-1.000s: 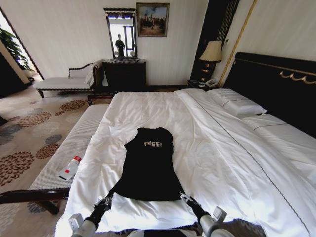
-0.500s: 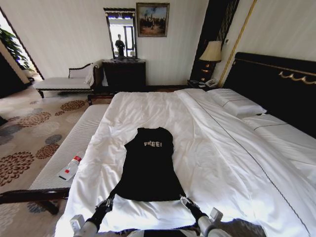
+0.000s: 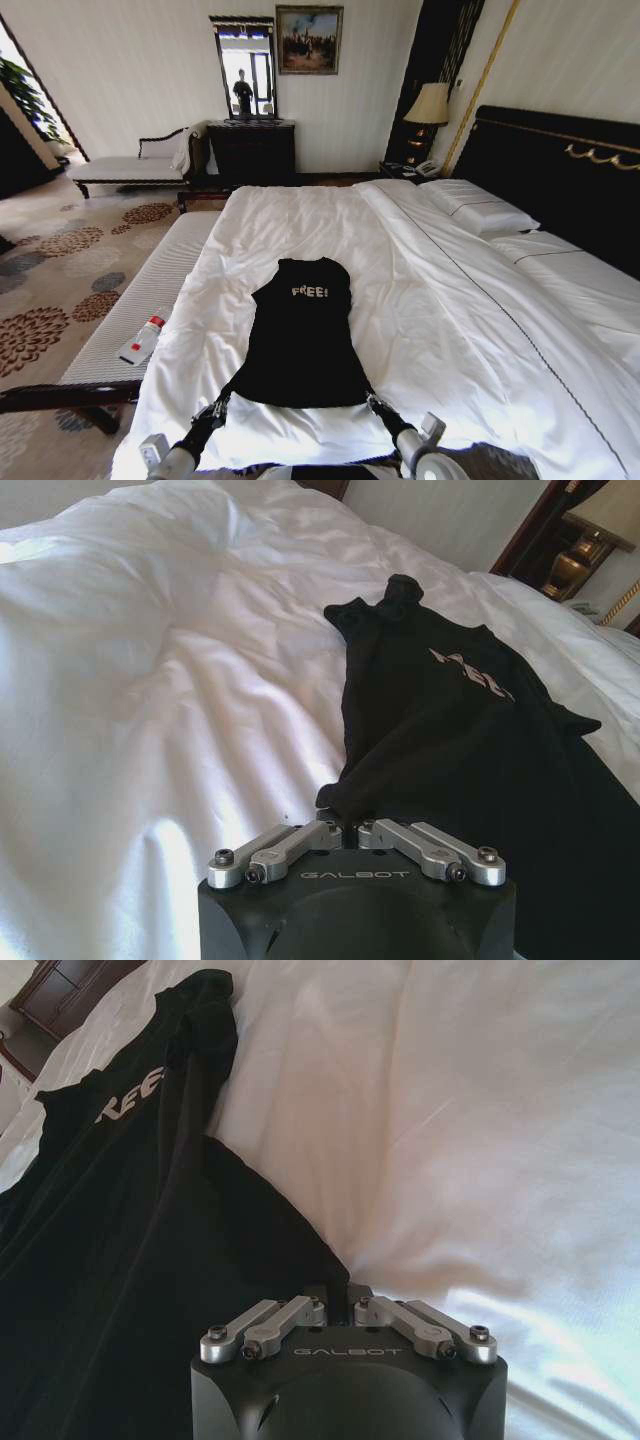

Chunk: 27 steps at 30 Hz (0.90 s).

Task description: Fold the clothes on the bed.

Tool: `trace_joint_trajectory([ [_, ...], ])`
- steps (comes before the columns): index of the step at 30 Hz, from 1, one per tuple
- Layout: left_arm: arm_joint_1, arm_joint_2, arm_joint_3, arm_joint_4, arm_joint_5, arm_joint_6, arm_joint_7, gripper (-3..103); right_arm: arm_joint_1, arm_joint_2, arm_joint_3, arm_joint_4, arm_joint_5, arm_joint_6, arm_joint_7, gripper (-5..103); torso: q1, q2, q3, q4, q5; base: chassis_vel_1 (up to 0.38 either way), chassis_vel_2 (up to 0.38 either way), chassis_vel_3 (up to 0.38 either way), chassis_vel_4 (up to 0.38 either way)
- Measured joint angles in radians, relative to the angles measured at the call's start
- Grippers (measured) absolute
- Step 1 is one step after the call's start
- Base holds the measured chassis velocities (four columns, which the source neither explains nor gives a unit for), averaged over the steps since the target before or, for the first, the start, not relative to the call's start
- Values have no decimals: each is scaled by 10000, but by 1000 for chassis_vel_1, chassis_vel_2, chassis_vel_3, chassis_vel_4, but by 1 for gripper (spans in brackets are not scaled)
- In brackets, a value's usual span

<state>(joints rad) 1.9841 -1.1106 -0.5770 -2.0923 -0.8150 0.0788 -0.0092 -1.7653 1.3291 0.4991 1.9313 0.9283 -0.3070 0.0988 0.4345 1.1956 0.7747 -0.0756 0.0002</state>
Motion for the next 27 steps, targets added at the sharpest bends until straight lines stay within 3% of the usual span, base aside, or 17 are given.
trace_joint_trajectory([
  [3,-5,-46,-2,-1,-181,24,-30,2,-49,-4,9,51,-28,4,5,2,0,0,0,-2,0,0,0,0,0],
  [7,37,-65,5,18,-52,7,-81,2,-194,1,17,276,-158,53,19,2,0,0,0,-4,-1,0,0,0,0],
  [13,842,-175,388,-536,314,-104,-423,2,-1043,-198,135,1697,-1684,-199,367,2,0,0,-1,-3,-1,0,0,0,0],
  [16,1112,-260,362,-673,375,-188,-499,2,-1346,-270,230,2112,-1963,-365,644,2,-1,1,-1,-2,-3,0,0,0,0],
  [22,2445,-349,268,-982,1014,-1381,-681,2,-2481,-554,279,2974,-2691,-498,1095,2,-1,1,-1,-4,-1,0,0,0,0],
  [27,3135,-616,270,-1059,1471,-2007,-687,2,-3094,-771,297,3457,-2864,-902,1593,2,-3,1,-2,0,0,0,0,0,0],
])
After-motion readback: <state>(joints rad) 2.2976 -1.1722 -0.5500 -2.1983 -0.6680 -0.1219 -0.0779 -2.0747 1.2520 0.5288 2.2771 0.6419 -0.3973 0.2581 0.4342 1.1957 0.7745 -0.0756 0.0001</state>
